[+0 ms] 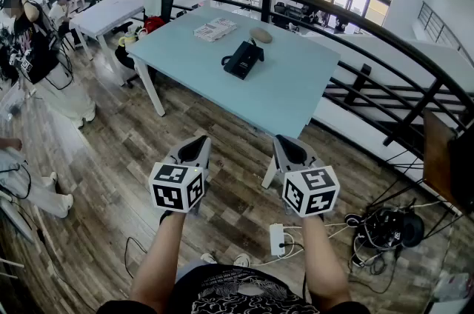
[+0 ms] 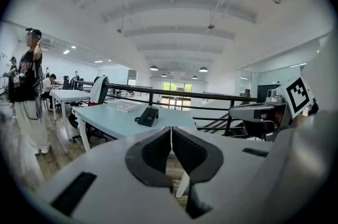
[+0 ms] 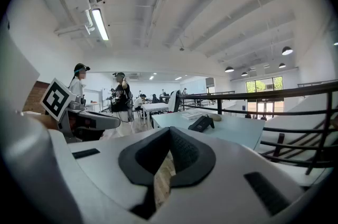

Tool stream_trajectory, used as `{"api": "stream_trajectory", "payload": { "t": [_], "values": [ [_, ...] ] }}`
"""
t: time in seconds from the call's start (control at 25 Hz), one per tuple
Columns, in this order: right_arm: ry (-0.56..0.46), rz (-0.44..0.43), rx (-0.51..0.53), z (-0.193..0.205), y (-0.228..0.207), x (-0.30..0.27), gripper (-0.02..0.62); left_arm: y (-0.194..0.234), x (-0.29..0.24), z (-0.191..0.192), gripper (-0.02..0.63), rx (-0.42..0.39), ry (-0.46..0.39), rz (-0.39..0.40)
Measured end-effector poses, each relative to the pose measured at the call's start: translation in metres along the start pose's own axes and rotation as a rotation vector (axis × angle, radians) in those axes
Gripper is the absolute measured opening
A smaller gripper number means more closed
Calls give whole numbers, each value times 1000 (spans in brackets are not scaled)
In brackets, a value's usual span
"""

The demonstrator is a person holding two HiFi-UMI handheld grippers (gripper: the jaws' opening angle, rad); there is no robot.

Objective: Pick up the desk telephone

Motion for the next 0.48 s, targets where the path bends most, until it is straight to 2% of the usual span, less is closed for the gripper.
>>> {"api": "stream_trajectory", "payload": {
  "t": [0.48],
  "values": [
    [-10, 2, -10, -2, -20, -11, 2, -3, -24, -4, 14, 9, -13, 14]
  ]
}}
Point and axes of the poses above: the fingertips, and each gripper's own axes: x backward along the fingers, y to its left, z out of its underside, the point moved 9 cm from there along x, backward along the fingers, and after that the axes turned 4 degrees about -x, right-handed, at the moved point
